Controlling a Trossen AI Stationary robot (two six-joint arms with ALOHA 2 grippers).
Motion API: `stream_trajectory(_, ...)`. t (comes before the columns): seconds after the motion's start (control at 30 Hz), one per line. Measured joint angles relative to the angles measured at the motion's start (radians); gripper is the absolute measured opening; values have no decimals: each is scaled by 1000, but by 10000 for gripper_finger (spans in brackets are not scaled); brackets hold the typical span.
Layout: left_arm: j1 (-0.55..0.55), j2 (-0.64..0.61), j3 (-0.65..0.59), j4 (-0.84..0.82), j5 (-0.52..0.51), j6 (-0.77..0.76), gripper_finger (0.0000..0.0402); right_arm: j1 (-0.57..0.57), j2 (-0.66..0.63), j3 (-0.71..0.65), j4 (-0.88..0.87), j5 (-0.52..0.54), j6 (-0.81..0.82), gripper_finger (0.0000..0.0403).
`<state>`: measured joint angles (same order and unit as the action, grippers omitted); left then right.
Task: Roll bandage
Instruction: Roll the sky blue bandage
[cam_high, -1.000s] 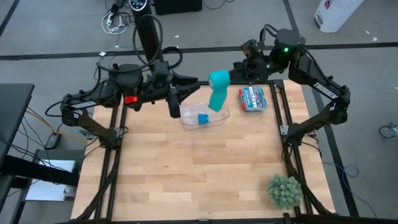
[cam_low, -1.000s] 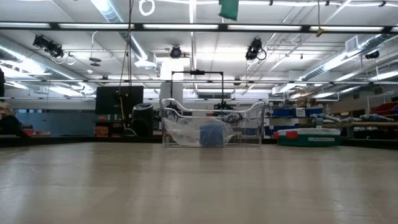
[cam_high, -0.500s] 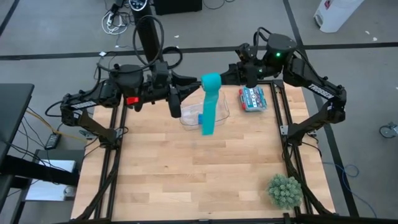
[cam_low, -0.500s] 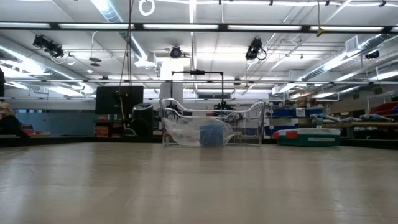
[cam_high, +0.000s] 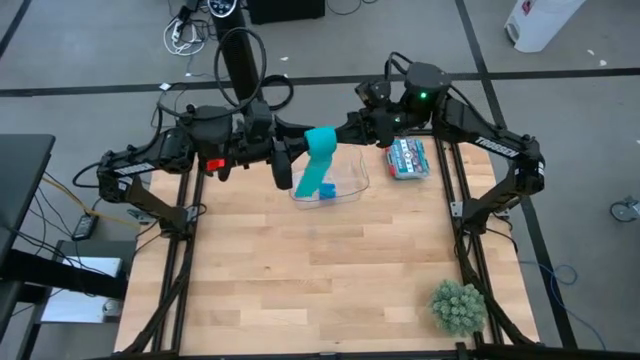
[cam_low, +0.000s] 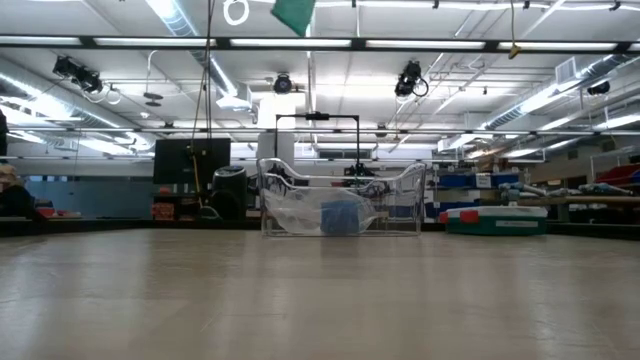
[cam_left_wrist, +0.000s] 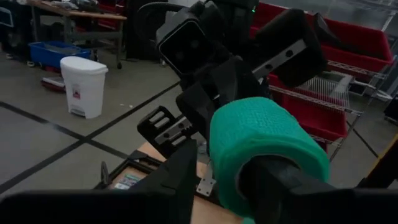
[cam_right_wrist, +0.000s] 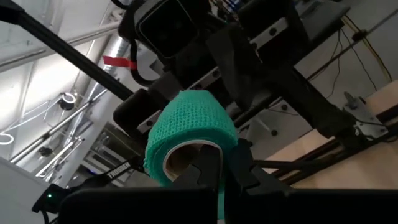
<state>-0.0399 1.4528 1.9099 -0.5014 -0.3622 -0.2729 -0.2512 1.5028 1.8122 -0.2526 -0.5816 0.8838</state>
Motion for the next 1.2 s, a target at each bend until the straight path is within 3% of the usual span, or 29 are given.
stream_trajectory(0.2, 0, -1, 0, 5, 9, -47, 19, 0, -6, 0, 2, 2, -29, 19)
stream_trajectory(0.5, 14, -13, -2, -4, 18, -206, 20, -49, -58, -2, 5, -19, -77, 87)
stream_trajectory(0.73, 51, -31, -3, -2, 67, -396, 23, -11, -100, 1, -30, -67, -207, 100)
stream_trajectory(0.87, 67, -30, -3, -1, 121, -468, 27, 45, -99, 0, -119, 23, -382, 100)
stream_trajectory(1.2, 67, -30, -2, 18, 120, -498, 27, 141, -99, 0, -218, 264, -693, 117)
